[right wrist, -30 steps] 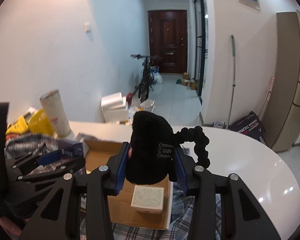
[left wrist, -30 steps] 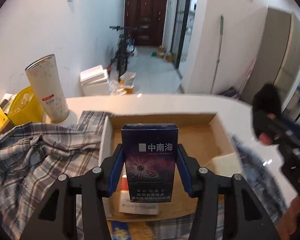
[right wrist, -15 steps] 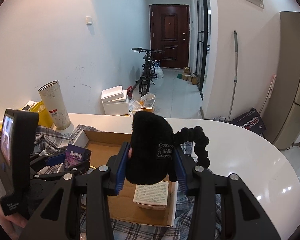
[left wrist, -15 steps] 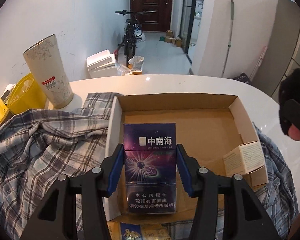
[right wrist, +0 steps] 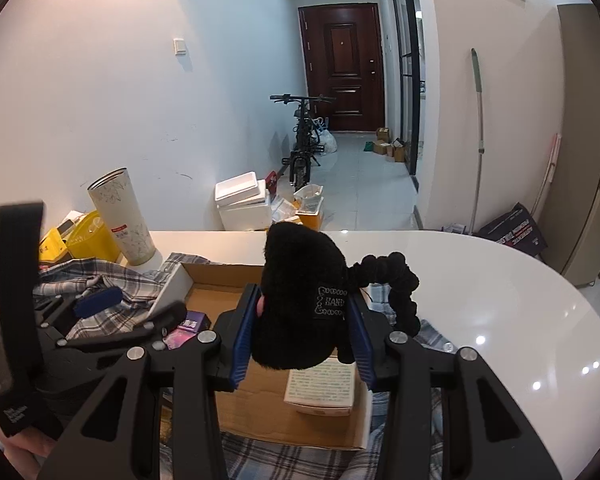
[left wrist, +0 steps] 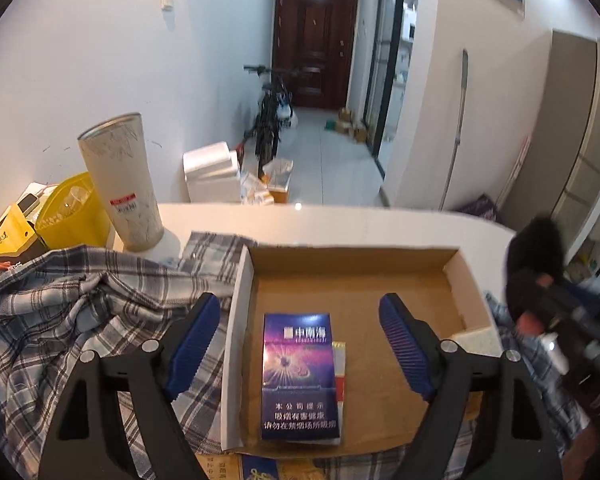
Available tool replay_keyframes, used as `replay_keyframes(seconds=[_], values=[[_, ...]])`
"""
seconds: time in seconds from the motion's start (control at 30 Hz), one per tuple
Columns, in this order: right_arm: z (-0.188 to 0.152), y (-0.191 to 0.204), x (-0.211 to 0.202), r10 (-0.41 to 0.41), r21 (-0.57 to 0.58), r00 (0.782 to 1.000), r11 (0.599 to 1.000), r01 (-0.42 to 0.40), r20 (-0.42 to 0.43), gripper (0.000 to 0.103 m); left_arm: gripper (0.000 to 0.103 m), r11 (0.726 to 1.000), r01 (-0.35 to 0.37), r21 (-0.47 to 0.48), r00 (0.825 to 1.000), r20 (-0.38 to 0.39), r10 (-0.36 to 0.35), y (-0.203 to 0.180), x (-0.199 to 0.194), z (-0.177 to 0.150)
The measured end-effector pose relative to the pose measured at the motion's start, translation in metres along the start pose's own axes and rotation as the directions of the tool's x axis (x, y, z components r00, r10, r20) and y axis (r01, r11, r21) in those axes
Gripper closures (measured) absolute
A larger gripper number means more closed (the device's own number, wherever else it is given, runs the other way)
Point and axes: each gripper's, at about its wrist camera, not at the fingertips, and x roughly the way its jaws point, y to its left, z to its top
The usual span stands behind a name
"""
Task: Organize objects
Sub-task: 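Lower the purple pack into the box with the left tool while the right lowers the black knit item in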
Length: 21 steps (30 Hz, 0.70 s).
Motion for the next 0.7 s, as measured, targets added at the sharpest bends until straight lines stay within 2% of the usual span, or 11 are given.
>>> replay_keyframes(seconds=[0.1, 0.23, 0.37, 0.7], values=[[-0.004, 0.003, 0.01, 0.02, 0.005, 0.999, 1.0, -0.02, -0.034, 0.061, 0.012, 1.0, 0.004, -0.021, 0.999, 0.046, -0.003, 0.003, -0.008, 0.002], [-0.013, 0.003, 0.03, 0.034, 0.025, 0.994, 0.999, -0.031, -0.108, 0.061, 0.012, 0.997, -0.058, 0.048, 0.997, 0.061, 0.055, -0.008, -0.009, 0.003], [-0.022, -0.004, 0.047, 0.077, 0.086, 0.98, 0.994, -0.062, -0.182, 0.061, 0.012, 0.996, -0.048, 0.079, 0.996, 0.074, 0.042, -0.014, -0.012, 0.002], [-0.024, -0.003, 0.046, 0.049, 0.053, 0.983, 0.998, -0.041, -0.178, 0.055, 0.012, 0.996, -0.046, 0.078, 0.993, 0.116, 0.036, -0.016, -0.022, 0.002]])
